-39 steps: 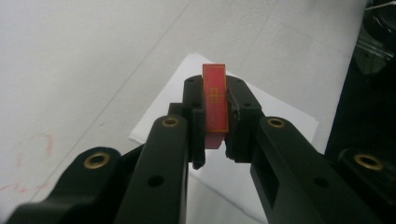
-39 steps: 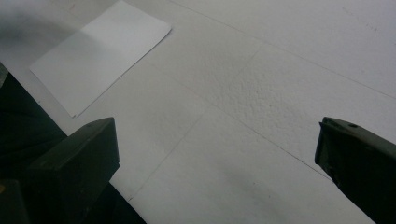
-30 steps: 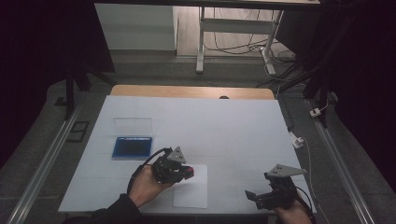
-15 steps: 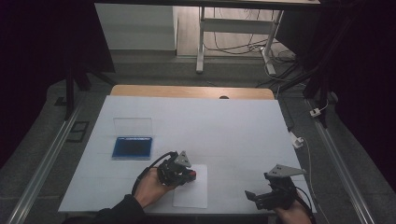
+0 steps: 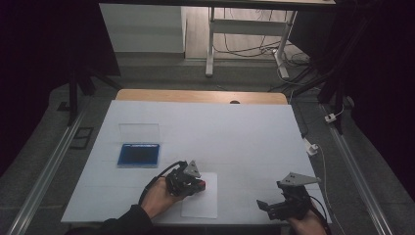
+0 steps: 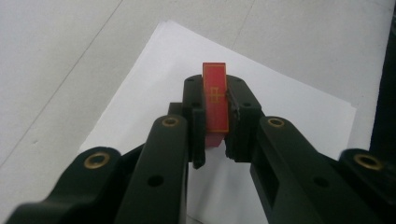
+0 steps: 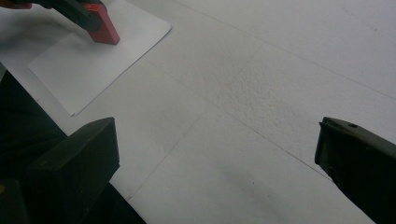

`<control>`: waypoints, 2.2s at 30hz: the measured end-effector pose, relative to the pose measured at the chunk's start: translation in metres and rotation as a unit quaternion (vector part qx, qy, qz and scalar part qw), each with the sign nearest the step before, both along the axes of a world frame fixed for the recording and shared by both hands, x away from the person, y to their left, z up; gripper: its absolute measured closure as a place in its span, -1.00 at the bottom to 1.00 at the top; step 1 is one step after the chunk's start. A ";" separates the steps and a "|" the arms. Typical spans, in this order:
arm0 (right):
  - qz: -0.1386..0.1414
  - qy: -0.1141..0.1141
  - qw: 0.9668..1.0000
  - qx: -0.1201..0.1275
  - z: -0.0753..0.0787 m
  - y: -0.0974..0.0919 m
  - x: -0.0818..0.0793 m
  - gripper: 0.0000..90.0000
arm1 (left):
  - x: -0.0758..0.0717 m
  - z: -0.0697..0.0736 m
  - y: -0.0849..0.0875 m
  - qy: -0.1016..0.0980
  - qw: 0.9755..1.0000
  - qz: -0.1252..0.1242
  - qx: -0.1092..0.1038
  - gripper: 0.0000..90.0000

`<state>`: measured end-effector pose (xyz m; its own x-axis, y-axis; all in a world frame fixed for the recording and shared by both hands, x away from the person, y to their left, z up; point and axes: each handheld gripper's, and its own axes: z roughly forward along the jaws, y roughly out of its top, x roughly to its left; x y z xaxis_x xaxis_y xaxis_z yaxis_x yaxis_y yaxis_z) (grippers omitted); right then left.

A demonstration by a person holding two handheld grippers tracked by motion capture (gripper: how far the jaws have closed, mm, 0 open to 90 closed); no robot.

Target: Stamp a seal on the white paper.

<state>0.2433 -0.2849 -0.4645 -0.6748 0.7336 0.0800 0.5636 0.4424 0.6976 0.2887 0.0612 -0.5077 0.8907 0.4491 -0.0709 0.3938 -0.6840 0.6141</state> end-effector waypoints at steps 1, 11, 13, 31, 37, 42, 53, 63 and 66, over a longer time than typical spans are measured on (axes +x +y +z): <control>0.000 0.000 1.000 0.000 0.000 0.000 0.000 -1.00 | 0.001 0.000 0.001 0.004 1.000 0.001 -0.003 0.77; 0.000 0.000 1.000 -0.001 0.000 0.001 0.000 -1.00 | 0.004 -0.004 0.005 0.023 0.999 0.011 -0.029 0.77; 0.000 0.001 1.000 -0.001 0.000 0.001 0.000 -1.00 | 0.002 -0.004 0.004 0.016 1.000 0.011 -0.023 0.77; 0.003 0.001 1.000 -0.004 0.000 0.002 0.001 -1.00 | 0.008 -0.007 0.008 0.048 0.997 0.028 -0.048 0.78; 0.004 0.000 1.000 -0.006 0.000 0.002 0.001 -1.00 | -0.006 -0.004 -0.002 -0.004 1.000 0.024 -0.010 0.78; 0.006 0.000 1.000 -0.008 0.000 0.003 0.001 -1.00 | -0.005 -0.003 -0.002 -0.004 1.000 0.024 -0.007 0.78; 0.004 0.000 1.000 -0.007 0.000 0.002 0.001 -1.00 | -0.002 0.000 -0.003 0.003 1.000 0.014 0.005 0.77; 0.002 -0.001 1.000 -0.007 0.000 0.002 0.000 -0.99 | -0.002 0.001 -0.003 -0.003 1.000 0.010 0.009 0.76; 0.002 0.000 1.000 -0.005 0.000 0.001 0.000 -0.99 | -0.002 0.003 -0.003 -0.010 1.000 0.009 0.012 0.76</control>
<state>0.2433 -0.2836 -0.4646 -0.6783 0.7313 0.0723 0.5609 0.4516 0.6939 0.2863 0.0585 -0.5045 0.8839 0.4657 -0.0420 0.3933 -0.6919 0.6054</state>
